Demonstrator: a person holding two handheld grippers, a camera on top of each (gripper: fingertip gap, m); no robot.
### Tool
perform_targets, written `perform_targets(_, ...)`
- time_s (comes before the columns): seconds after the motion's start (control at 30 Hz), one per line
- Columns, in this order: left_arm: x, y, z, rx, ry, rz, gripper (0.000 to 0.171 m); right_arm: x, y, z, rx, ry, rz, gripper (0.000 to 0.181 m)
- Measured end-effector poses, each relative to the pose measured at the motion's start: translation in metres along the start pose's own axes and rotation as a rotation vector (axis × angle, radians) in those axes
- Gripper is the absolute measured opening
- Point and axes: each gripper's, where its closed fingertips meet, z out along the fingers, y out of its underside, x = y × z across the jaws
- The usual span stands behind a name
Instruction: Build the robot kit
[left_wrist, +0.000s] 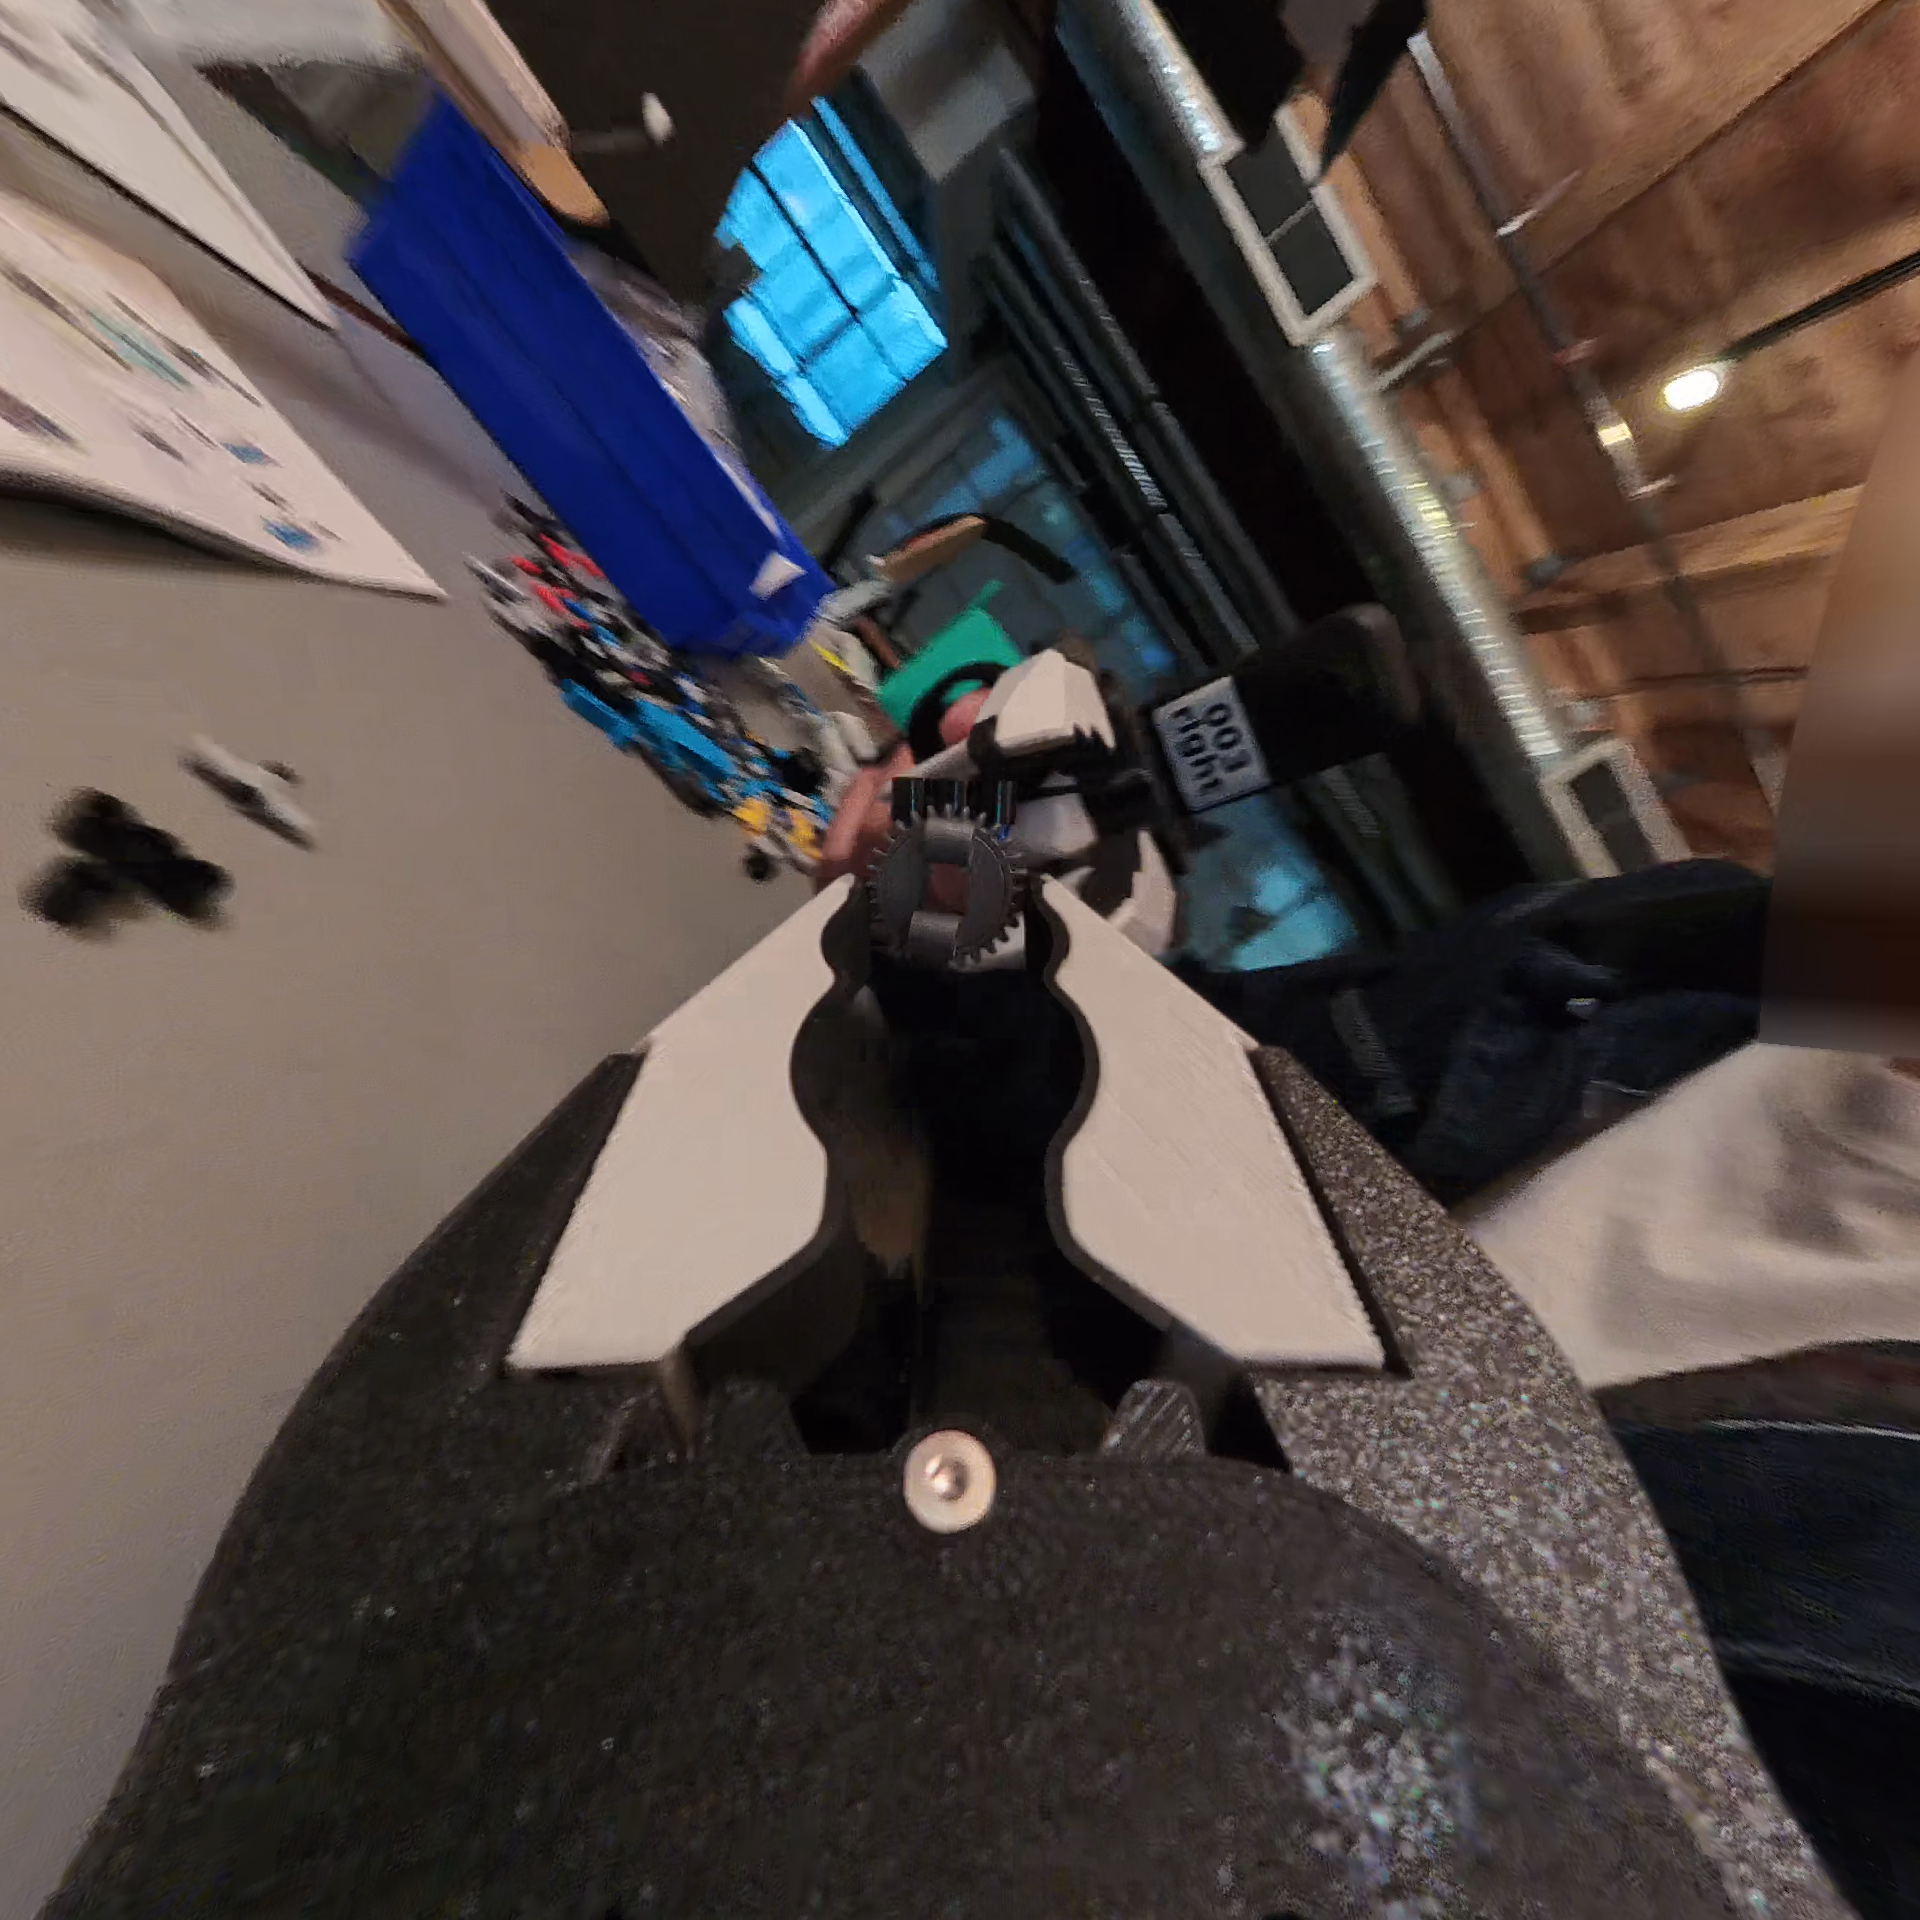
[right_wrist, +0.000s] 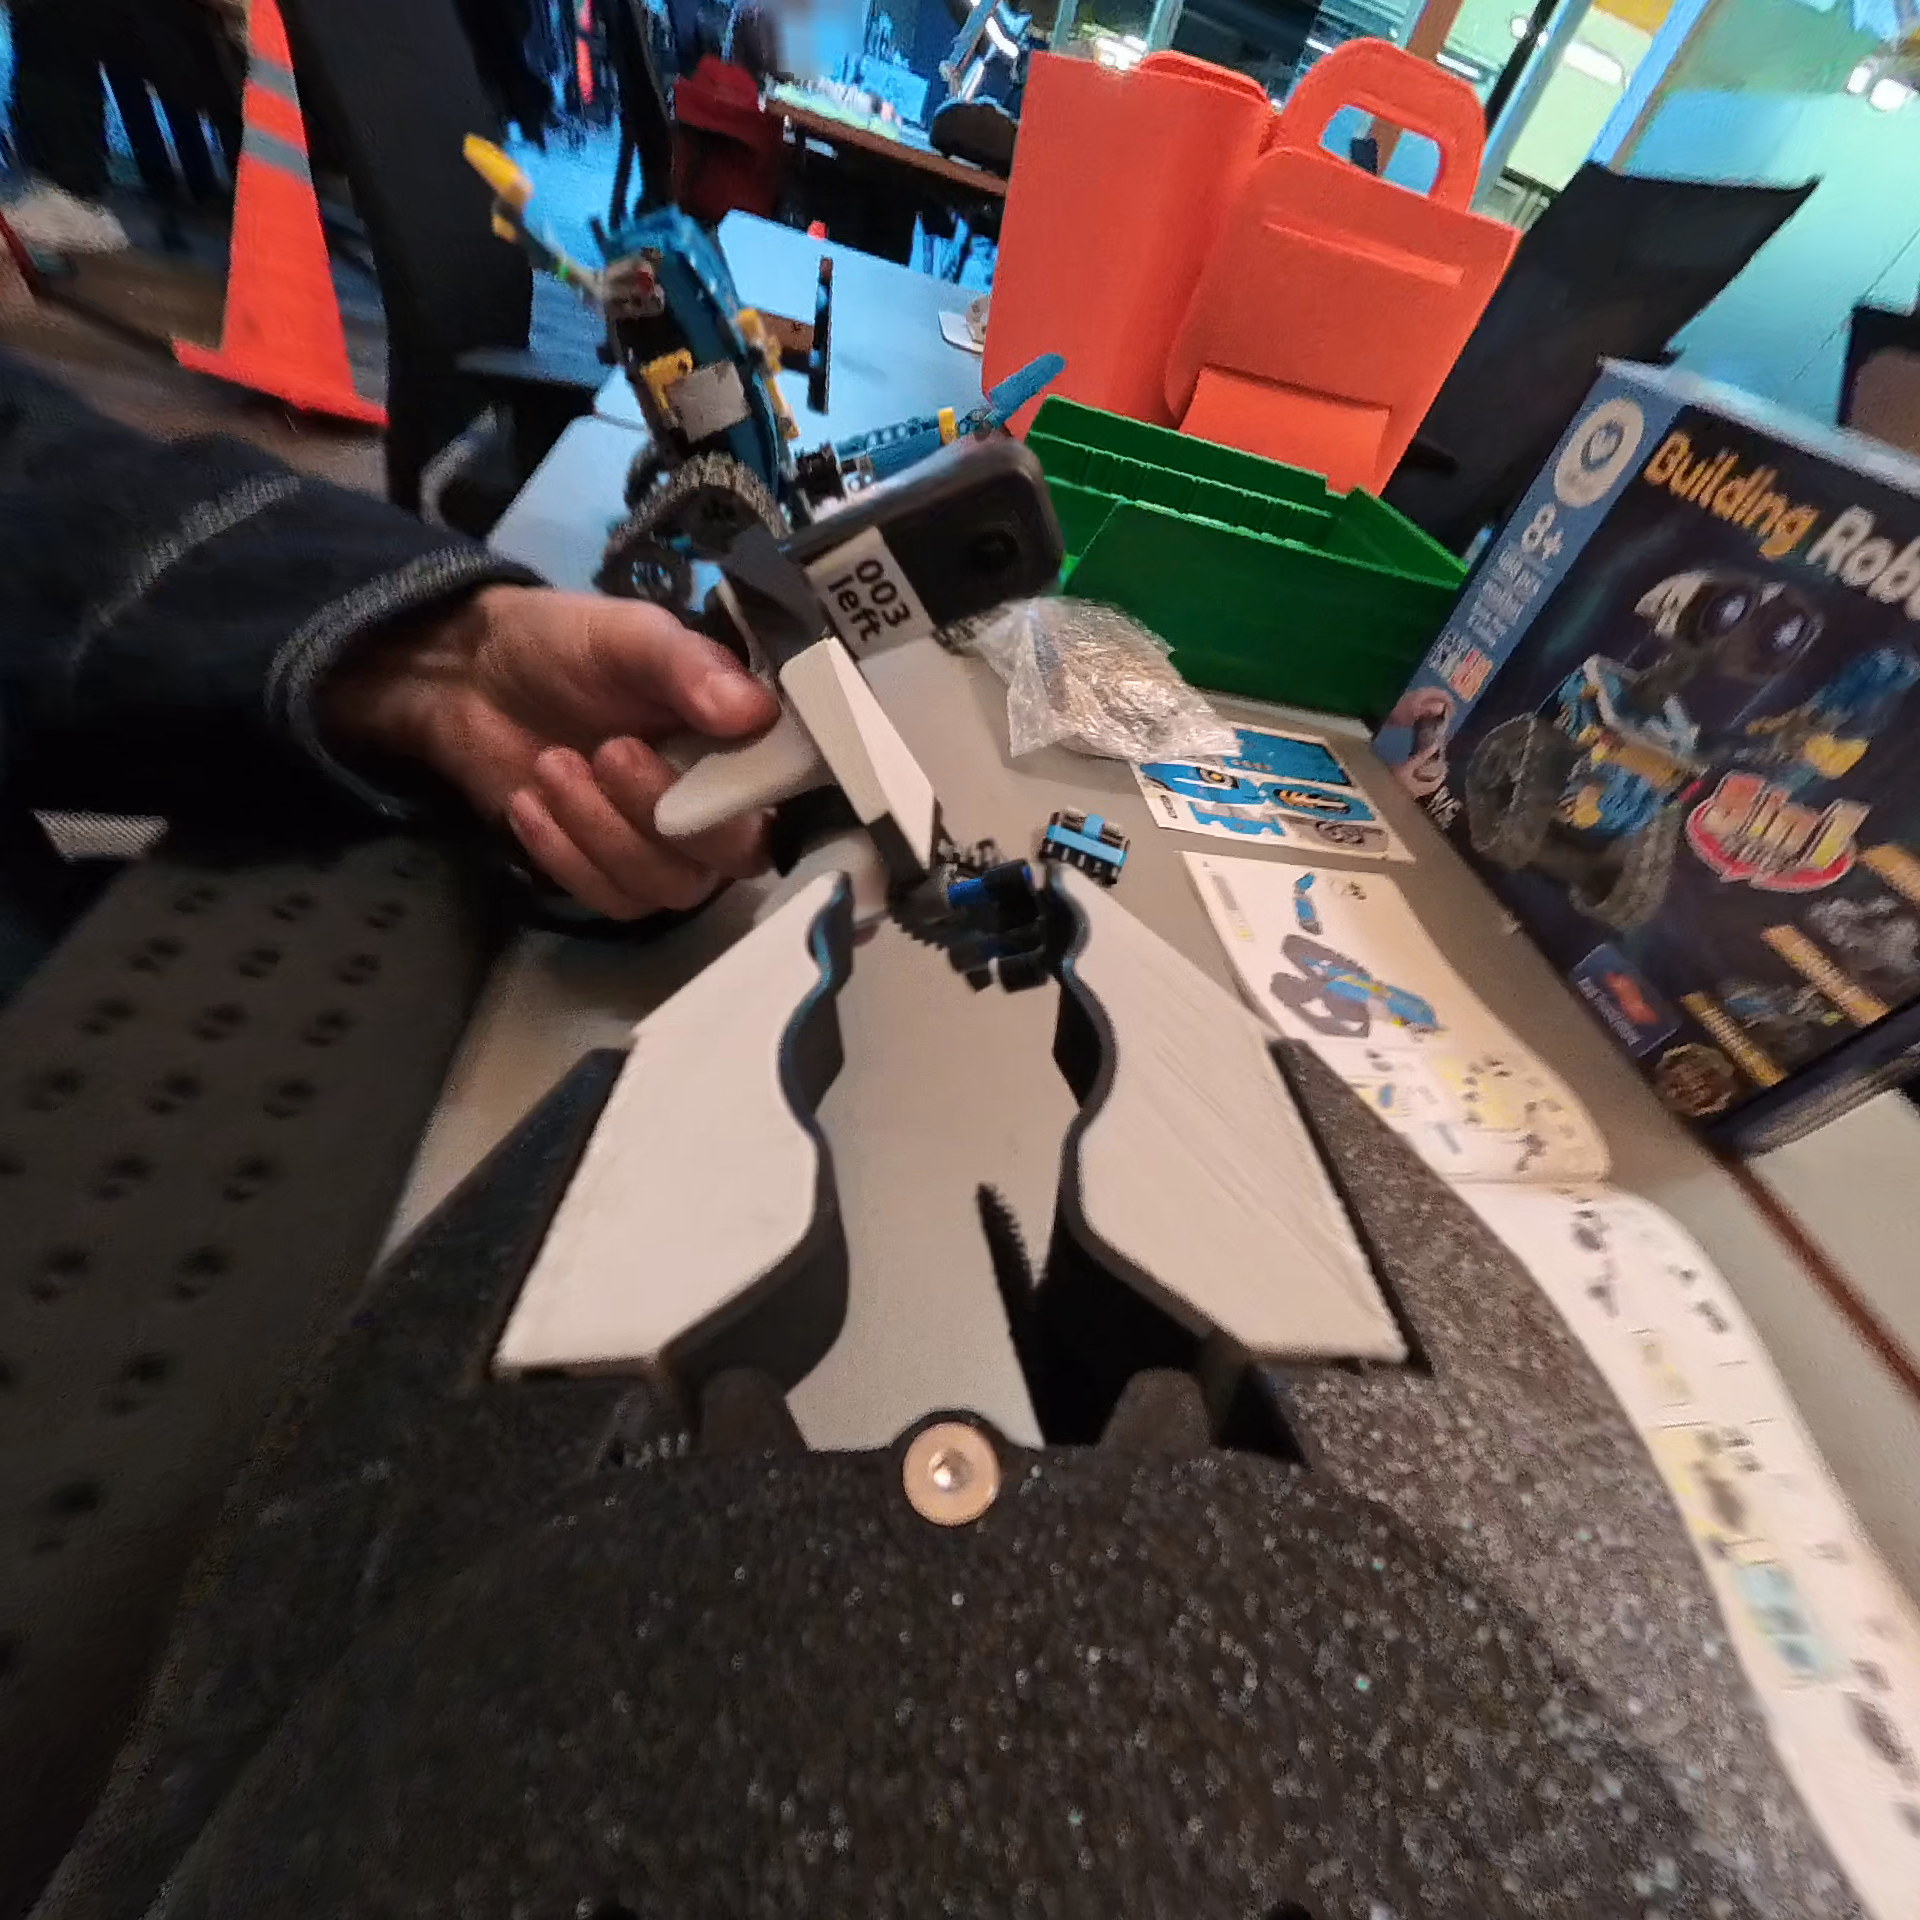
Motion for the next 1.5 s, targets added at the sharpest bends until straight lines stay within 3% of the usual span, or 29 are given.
perform_targets(0.13, -0.003, -0.025, -0.013, 0.095, -0.195, 0.308, 0.029, 0.013, -0.001, -0.005, 0.045, -0.065, 0.301, 0.053)
perform_targets(0.2, 0.003, -0.031, -0.016, 0.118, -0.254, 0.47, 0.029, 0.023, -0.003, -0.008, 0.102, -0.093, 0.486, 0.052)
perform_targets(0.27, 0.008, -0.032, -0.015, 0.123, -0.302, 0.627, 0.03, 0.021, -0.008, -0.011, 0.169, -0.214, 0.675, 0.055)
perform_targets(0.6, 0.035, -0.01, 0.0, 0.097, -0.262, 1.122, 0.03, -0.007, -0.03, -0.017, 0.302, -0.695, 1.156, 0.051)
perform_targets(0.73, 0.041, -0.001, 0.005, 0.086, -0.245, 1.215, 0.03, -0.013, -0.026, -0.016, 0.273, -0.734, 1.181, 0.038)
perform_targets(0.8, 0.036, 0.0, 0.006, 0.063, -0.271, 1.245, 0.03, -0.014, -0.035, -0.023, 0.322, -0.772, 1.157, 0.01)
perform_targets(0.83, 0.036, 0.001, 0.006, 0.063, -0.274, 1.253, 0.03, -0.014, -0.035, -0.023, 0.319, -0.763, 1.147, 0.01)
perform_targets(1.0, 0.032, 0.001, 0.006, 0.043, -0.307, 1.297, 0.03, -0.012, -0.032, -0.022, 0.303, -0.725, 1.14, 0.013)
perform_targets(1.23, 0.026, 0.0, 0.003, 0.018, -0.358, 1.375, 0.03, -0.008, -0.03, -0.025, 0.311, -0.787, 1.221, 0.036)
perform_targets(1.3, 0.029, -0.004, 0.001, 0.047, -0.355, 1.366, 0.03, 0.006, -0.025, -0.024, 0.318, -0.697, 1.22, 0.054)
perform_targets(1.37, 0.033, -0.002, 0.003, 0.057, -0.319, 1.338, 0.03, 0.013, -0.025, -0.028, 0.348, -0.673, 1.216, 0.048)
perform_targets(1.5, 0.036, 0.005, 0.007, 0.036, -0.282, 1.343, 0.03, -0.017, -0.028, -0.018, 0.266, -0.784, 1.188, 0.041)
